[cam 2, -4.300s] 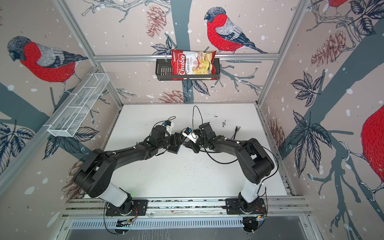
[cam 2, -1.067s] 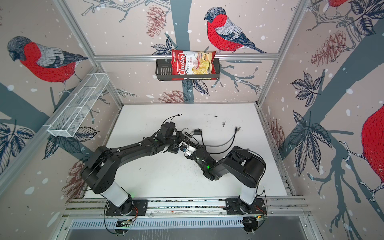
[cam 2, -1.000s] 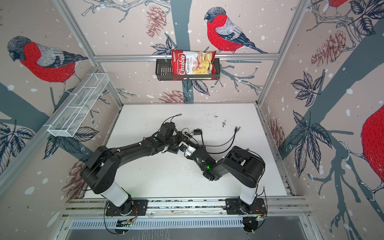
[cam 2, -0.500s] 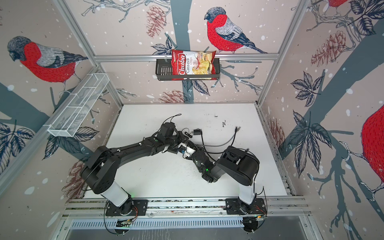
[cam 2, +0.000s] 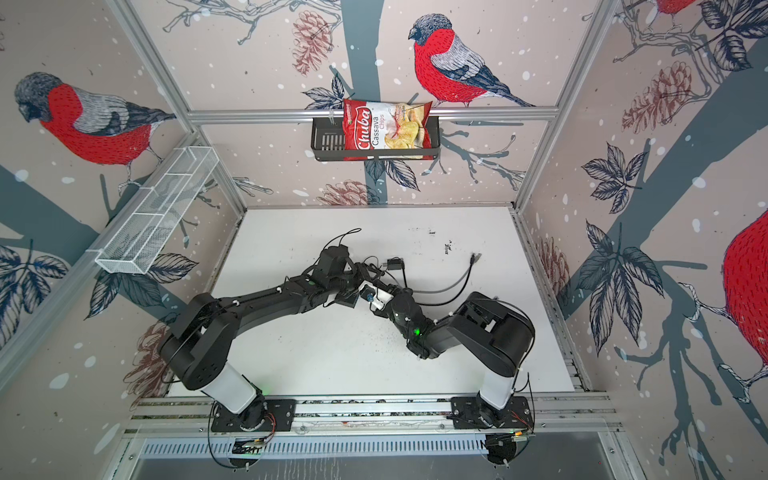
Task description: Insert the plug into the switch port
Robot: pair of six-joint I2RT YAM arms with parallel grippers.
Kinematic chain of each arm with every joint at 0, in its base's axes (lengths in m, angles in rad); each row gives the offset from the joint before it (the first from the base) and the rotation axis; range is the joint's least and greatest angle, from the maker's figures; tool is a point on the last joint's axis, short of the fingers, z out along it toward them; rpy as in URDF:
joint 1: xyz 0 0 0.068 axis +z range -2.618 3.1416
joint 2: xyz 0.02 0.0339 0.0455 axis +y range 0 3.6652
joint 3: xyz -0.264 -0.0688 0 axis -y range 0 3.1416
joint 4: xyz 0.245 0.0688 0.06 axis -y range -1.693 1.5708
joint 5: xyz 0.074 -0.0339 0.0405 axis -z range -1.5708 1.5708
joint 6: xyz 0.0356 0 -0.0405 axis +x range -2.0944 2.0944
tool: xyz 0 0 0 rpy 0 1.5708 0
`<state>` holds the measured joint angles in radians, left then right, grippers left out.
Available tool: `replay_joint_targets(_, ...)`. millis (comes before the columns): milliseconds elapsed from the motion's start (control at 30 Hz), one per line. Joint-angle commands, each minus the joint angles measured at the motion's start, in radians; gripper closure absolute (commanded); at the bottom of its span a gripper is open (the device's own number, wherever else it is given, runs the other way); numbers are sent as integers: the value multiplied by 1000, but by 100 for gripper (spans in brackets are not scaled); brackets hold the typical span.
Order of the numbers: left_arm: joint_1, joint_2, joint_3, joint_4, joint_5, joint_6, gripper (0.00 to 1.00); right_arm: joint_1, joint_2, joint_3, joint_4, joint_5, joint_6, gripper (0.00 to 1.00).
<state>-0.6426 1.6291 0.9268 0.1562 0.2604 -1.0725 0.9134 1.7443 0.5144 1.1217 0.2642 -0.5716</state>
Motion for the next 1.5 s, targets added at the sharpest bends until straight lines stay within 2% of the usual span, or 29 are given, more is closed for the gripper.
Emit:
replay_joint_targets(0, 0, -16, -5, 41, -12, 21, 32, -36, -32, 13, -132, -179, 93, 100)
replay_joint_targets(133, 9, -43, -6, 23, -51, 55, 4, -84, -56, 13, -197, -277, 120, 100)
replay_joint_targets(167, 14, -55, -9, 16, -63, 65, 4, -93, -58, 19, -218, -300, 124, 100)
replay_joint_targets(333, 72, -127, -34, -20, -120, 133, 4, -121, -54, 41, -290, -379, 129, 100)
replay_joint_targets(433, 122, -149, -35, -60, -138, 193, 4, -130, -35, 89, -393, -437, 124, 100)
replay_joint_targets(633, 166, -127, -31, -88, -190, 305, 7, -150, -4, 185, -595, -529, 136, 100)
replay_joint_targets(800, 187, -71, -44, -21, -157, 343, 7, -153, 40, 268, -750, -556, 133, 100)
replay_joint_targets(1067, 208, 19, -54, 54, -118, 339, 8, -170, 100, 369, -879, -538, 180, 100)
replay_joint_targets(1333, 219, 48, -82, 141, -135, 295, 11, -179, 149, 457, -974, -535, 174, 100)
replay_joint_targets(1467, 229, 70, -66, 110, -175, 267, 13, -177, 163, 486, -1015, -532, 161, 100)
